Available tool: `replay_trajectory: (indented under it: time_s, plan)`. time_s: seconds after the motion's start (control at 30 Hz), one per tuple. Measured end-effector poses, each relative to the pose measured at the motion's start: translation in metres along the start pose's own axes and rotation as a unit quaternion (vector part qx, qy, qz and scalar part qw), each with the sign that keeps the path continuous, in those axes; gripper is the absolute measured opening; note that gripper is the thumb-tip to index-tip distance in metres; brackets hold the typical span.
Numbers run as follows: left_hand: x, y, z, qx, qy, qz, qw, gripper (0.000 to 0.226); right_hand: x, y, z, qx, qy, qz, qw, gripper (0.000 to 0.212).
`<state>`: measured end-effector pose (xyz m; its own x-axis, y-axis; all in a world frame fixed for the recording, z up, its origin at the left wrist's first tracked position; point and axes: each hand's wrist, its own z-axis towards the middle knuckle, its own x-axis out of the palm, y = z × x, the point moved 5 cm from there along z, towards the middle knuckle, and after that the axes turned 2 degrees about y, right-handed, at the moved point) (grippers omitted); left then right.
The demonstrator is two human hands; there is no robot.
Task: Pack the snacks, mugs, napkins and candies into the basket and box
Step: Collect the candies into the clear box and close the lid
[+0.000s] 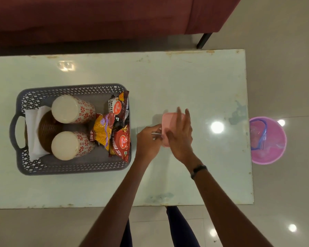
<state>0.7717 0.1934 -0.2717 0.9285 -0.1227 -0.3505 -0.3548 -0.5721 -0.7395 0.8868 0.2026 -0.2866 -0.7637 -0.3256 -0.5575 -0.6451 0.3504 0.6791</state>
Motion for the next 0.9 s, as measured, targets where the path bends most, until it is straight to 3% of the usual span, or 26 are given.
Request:
replay_trajectory:
  time_s: [0.07,0.1,0.27,0.37,0.57,0.7,0.77,0.9]
  plan:
    - [-0.003,0.000,0.006,-0.032,-0.003,-0.018,0.999,0.034,-0.016,-0.019,-0.012,0.023,-0.022,0.180,0.983,0.086]
    - [-0.004,-0.001,0.009,-0.033,-0.008,-0.013,0.999,0.036,-0.023,-0.031,-0.021,0.047,-0.032,0.208,0.976,0.086]
    - [-0.002,-0.017,0.036,-0.004,-0.045,-0.007,0.999,0.032,-0.032,-0.061,-0.042,0.137,0.024,0.275,0.952,0.041]
    - [0.001,-0.016,0.048,0.005,-0.067,0.015,0.998,0.020,-0.031,-0.061,-0.039,0.152,0.028,0.344,0.926,0.032]
    - [0.002,-0.018,0.053,0.004,-0.095,0.018,0.995,0.010,-0.030,-0.057,-0.038,0.172,-0.008,0.362,0.916,0.025]
    - [0.002,-0.026,0.041,0.024,-0.118,0.056,0.991,0.012,-0.030,-0.051,-0.036,0.147,0.028,0.328,0.933,0.046]
    - [0.004,-0.030,0.027,0.037,-0.133,0.089,0.986,0.022,-0.028,-0.048,-0.036,0.132,0.039,0.318,0.938,0.051]
    - [0.018,-0.030,-0.023,0.148,-0.127,0.222,0.955,0.046,-0.018,-0.037,-0.035,0.130,0.026,0.333,0.934,0.051]
